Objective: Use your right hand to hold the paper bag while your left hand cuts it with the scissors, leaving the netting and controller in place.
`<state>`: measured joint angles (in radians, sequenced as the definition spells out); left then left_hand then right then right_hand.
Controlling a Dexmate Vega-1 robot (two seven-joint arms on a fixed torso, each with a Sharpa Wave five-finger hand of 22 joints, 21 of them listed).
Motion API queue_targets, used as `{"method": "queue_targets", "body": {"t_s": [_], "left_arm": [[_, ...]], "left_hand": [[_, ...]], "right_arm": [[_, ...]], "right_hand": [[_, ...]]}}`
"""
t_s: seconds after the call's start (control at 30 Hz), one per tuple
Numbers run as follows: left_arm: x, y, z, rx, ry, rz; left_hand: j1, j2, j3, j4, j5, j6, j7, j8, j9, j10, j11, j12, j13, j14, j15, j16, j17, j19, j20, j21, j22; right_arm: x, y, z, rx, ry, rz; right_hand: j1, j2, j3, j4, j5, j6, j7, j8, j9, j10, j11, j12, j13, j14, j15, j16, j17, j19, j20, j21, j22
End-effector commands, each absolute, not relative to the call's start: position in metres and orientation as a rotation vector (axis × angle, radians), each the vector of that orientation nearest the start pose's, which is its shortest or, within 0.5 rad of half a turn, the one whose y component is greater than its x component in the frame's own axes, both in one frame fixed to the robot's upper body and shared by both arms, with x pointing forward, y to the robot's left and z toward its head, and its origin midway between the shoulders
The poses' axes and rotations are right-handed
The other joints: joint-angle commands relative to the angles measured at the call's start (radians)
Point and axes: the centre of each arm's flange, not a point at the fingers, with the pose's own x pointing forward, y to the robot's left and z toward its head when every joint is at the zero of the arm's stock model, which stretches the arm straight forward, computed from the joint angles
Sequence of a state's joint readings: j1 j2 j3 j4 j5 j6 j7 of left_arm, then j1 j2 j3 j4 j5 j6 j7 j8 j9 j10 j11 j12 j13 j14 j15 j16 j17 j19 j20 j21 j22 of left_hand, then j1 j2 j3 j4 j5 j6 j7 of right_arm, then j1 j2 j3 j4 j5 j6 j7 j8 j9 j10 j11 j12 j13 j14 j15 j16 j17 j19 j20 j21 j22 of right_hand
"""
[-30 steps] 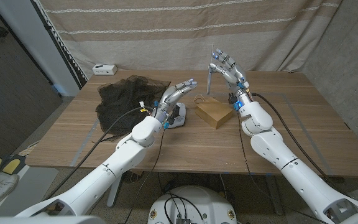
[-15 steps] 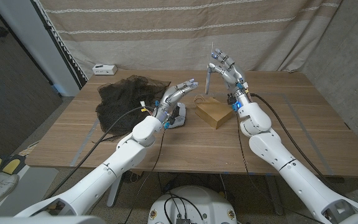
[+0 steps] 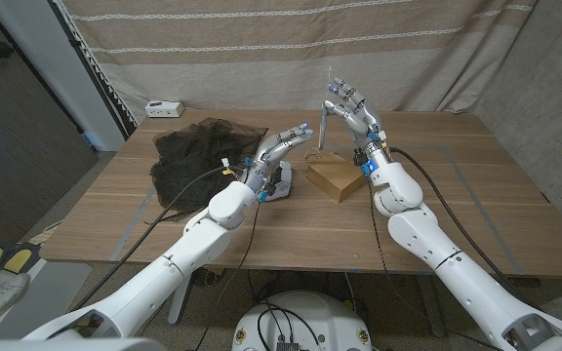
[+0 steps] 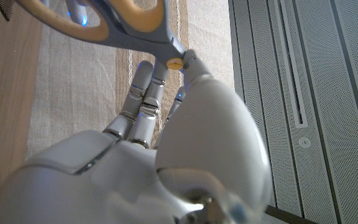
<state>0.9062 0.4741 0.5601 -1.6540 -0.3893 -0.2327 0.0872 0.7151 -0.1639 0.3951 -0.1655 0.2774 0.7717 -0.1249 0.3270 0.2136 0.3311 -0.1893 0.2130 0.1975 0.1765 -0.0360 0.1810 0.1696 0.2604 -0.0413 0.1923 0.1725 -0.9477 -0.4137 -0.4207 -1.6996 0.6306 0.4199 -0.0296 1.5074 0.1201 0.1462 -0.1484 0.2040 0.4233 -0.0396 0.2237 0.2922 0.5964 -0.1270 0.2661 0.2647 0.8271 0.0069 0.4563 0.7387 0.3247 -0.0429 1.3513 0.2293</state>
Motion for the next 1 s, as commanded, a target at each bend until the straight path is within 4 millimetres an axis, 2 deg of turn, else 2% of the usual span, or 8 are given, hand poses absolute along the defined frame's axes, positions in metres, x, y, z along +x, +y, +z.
{"method": "queue_targets", "body": {"t_s": [0.03,0.53,0.6,1.0], "left_arm": [[0.579,0.120,-0.017,0.158,-0.723,-0.469],[0.582,0.120,-0.017,0.175,-0.718,-0.482],[0.582,0.121,-0.017,0.173,-0.719,-0.486],[0.580,0.121,-0.016,0.191,-0.731,-0.471]], "left_hand": [[0.017,0.001,-0.004,0.000,0.000,0.002,0.004,-0.002,-0.001,-0.002,-0.005,0.001,0.006,-0.010,-0.172,-0.001,0.006,-0.008,-0.132,-0.001,0.003],[0.025,-0.010,-0.024,0.003,0.001,-0.015,0.017,-0.021,-0.004,-0.022,0.003,-0.004,0.006,-0.029,-0.162,-0.002,0.007,-0.018,-0.134,-0.002,0.003],[0.024,-0.011,-0.028,0.004,0.001,-0.014,0.004,-0.023,-0.004,-0.023,0.003,-0.004,0.006,-0.029,-0.163,-0.001,0.007,-0.018,-0.134,-0.002,0.003],[0.025,-0.009,-0.041,0.007,0.001,0.006,0.000,-0.023,-0.006,-0.023,0.002,-0.002,0.006,-0.030,-0.162,0.001,0.007,-0.019,-0.133,-0.001,0.003]], "right_arm": [[0.550,-0.163,0.039,0.206,-0.929,0.446],[0.553,-0.156,0.041,0.198,-0.919,0.464],[0.553,-0.155,0.041,0.197,-0.920,0.466],[0.550,-0.152,0.041,0.182,-0.928,0.476]], "right_hand": [[0.009,0.002,0.009,-0.005,0.006,0.005,-0.007,-0.001,0.001,0.005,-0.008,-0.004,0.000,0.100,-0.249,0.007,0.003,-0.005,-0.144,0.006,-0.002],[0.011,0.002,0.011,-0.004,0.007,0.007,-0.012,-0.002,-0.002,0.006,-0.011,-0.008,-0.002,0.100,-0.249,0.006,0.005,-0.010,-0.143,0.012,-0.009],[0.011,0.002,0.012,-0.004,0.007,0.007,-0.011,-0.002,-0.002,0.006,-0.011,-0.009,-0.003,0.101,-0.249,0.006,0.006,-0.011,-0.143,0.013,-0.010],[0.011,0.002,0.013,-0.003,0.007,0.010,-0.012,-0.003,-0.003,0.008,-0.010,-0.011,-0.004,0.102,-0.249,0.006,0.008,-0.013,-0.142,0.017,-0.014]]}}
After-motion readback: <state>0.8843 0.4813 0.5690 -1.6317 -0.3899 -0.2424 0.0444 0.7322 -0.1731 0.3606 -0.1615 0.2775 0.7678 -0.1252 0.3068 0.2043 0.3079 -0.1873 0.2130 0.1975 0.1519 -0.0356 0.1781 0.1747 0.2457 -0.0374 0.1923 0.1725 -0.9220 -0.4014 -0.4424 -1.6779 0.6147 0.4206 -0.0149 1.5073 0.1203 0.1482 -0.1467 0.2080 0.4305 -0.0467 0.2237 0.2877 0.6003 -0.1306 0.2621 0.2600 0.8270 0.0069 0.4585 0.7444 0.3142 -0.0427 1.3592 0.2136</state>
